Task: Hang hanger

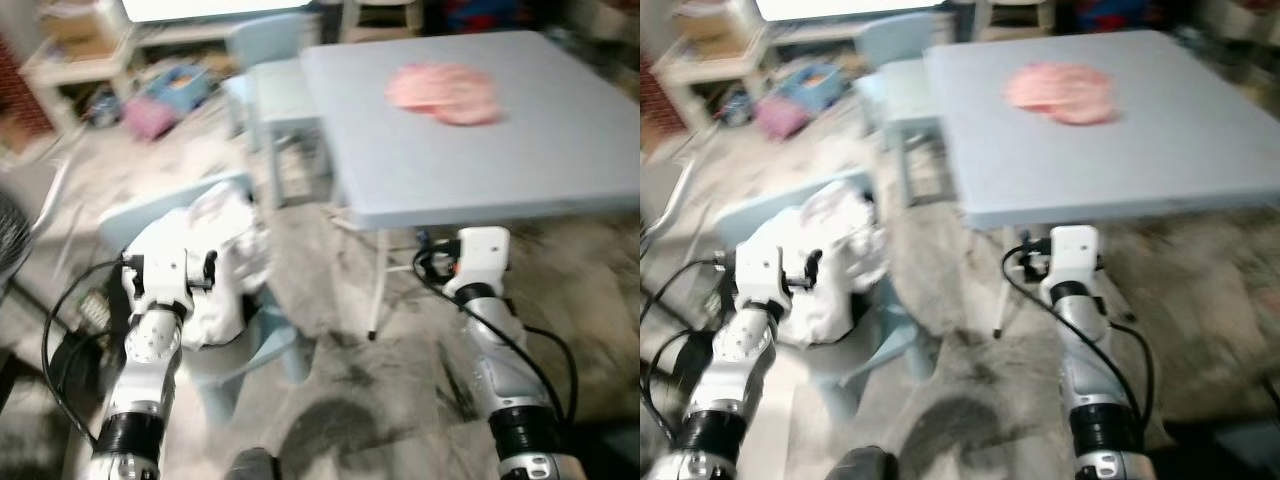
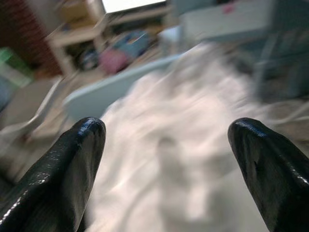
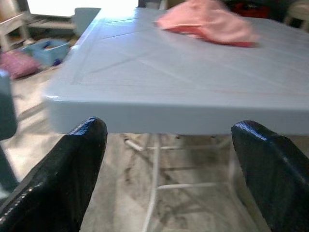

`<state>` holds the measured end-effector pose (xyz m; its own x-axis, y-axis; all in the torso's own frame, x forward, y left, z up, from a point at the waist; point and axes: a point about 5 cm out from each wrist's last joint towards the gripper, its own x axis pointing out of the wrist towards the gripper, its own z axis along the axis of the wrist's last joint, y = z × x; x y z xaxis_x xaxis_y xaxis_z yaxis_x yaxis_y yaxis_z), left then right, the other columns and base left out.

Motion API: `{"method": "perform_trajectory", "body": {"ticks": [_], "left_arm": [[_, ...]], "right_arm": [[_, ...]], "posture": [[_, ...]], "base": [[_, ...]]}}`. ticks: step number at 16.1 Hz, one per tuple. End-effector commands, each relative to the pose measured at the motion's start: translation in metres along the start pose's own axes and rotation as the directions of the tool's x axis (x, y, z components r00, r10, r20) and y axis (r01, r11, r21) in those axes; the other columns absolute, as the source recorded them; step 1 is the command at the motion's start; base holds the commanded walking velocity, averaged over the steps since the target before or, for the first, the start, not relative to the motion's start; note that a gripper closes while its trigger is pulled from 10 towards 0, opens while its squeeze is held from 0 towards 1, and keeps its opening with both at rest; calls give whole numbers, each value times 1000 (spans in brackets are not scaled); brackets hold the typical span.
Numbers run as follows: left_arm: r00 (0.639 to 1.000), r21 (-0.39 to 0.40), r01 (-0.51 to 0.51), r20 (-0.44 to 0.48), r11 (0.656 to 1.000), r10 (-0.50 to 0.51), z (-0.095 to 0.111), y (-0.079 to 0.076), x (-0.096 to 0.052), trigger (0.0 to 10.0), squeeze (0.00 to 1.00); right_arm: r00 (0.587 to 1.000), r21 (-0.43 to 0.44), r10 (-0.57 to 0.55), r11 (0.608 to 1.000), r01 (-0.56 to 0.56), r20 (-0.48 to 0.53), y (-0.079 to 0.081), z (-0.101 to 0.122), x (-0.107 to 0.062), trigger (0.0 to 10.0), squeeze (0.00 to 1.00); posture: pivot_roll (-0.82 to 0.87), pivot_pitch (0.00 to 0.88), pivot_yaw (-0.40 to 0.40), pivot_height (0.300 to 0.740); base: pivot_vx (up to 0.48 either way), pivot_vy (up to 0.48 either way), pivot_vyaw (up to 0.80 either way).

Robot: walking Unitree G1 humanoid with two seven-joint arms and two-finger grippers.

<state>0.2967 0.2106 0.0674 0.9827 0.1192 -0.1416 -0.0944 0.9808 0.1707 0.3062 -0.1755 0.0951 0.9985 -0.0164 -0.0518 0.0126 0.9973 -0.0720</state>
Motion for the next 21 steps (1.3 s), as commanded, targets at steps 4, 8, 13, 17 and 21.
{"method": "perform_trajectory", "body": {"ticks": [4,8,13,17,21], "left_arm": [[996,7,19,-88,1000,-19,-4,7,9,10000,0],[995,-20,86,-43,996,-87,7,-3,15,10000,0],[990,-105,142,36,984,-139,13,-18,7,10000,0],[990,-136,129,65,982,-122,16,-14,8,10000,0],[982,-151,153,137,976,-133,28,-13,7,10000,0]], "right_arm": [[997,13,68,998,-69,32,12,7,1,10000,0],[994,38,102,994,-104,43,17,8,-5,10000,0],[986,14,152,988,-153,65,18,11,-8,10000,0],[979,23,184,982,-187,82,24,14,-9,10000,0],[968,25,212,976,-218,134,25,22,-12,10000,0]], "posture": [[11,0,-6,740],[-7,0,-4,740],[-14,0,-13,740],[-11,0,-14,740],[-11,0,-13,740]], "base": [[0,0,297],[0,0,0],[0,0,0],[0,0,0],[326,0,0]]}}
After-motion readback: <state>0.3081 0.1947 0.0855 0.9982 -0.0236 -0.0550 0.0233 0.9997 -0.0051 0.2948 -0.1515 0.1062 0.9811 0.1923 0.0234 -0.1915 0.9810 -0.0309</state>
